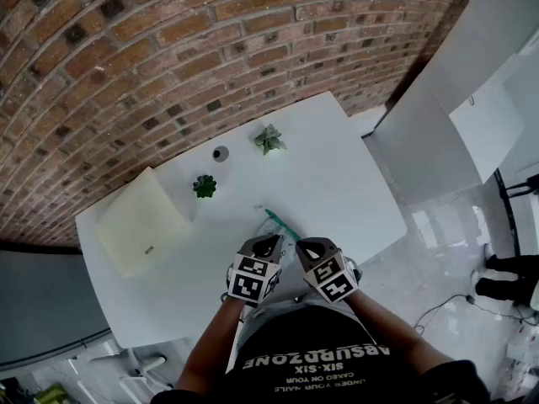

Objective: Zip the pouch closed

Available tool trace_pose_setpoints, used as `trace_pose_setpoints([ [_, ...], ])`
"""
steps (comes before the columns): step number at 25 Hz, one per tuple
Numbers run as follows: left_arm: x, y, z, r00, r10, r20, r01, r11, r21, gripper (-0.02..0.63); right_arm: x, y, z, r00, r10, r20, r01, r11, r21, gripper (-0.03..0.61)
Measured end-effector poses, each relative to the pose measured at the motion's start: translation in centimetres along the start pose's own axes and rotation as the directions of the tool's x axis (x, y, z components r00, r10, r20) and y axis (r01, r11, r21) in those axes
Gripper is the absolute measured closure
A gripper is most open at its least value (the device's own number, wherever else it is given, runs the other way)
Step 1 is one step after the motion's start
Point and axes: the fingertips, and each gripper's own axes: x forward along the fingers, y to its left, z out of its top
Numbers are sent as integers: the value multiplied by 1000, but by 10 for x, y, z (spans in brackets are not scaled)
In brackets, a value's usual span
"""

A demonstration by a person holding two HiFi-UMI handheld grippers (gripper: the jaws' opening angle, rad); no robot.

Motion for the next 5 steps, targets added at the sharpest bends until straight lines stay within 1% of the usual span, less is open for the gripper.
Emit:
trace_pose_setpoints([
  [5, -2, -3, 3, 1000, 1, 3, -1, 1000, -1, 607, -2, -3, 2, 1000, -1, 5, 1, 1000, -12, 580],
])
